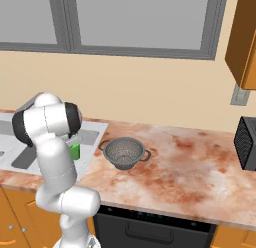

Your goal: Place the colander in the left basin and the cup in the right basin of the sink.

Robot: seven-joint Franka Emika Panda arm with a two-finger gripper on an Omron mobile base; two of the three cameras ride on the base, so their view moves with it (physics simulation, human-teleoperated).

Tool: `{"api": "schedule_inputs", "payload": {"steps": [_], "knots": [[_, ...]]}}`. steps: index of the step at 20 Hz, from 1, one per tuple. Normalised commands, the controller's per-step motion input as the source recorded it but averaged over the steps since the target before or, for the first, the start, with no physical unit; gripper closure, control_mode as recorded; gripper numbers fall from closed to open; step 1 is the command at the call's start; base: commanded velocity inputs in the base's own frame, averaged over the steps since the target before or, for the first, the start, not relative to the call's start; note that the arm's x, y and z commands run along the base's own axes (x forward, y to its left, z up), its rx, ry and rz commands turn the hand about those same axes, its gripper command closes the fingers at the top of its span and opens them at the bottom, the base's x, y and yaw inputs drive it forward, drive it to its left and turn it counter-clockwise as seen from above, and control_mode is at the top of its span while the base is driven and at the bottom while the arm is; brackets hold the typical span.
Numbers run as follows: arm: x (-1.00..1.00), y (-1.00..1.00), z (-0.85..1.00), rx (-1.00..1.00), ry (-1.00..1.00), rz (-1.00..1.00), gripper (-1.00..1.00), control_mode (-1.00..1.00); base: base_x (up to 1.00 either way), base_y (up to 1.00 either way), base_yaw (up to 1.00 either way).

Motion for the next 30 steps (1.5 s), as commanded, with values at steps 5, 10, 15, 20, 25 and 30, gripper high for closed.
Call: {"api": "schedule_inputs", "payload": {"steps": [5, 10, 15, 20, 25, 30], "knots": [[0.21, 0.12, -0.35, 0.00, 0.00, 0.00, 1.00, -1.00, 0.00, 0.00, 0.00], [0.06, 0.13, -0.28, 0.00, 0.00, 0.00, 1.00, -1.00, 0.00, 0.00, 0.00], [0.09, 0.05, -0.23, 0.02, 0.00, 0.00, 1.00, -1.00, 0.00, 0.00, 0.00], [0.09, 0.04, -0.23, 0.03, 0.00, 0.00, -1.00, -1.00, 0.00, 0.00, 0.00], [0.04, 0.00, -0.12, 0.02, 0.00, 0.00, -1.00, -1.00, 0.00, 0.00, 0.00], [0.00, 0.00, 0.14, -0.02, 0.00, 0.00, -1.00, -1.00, 0.00, 0.00, 0.00]]}}
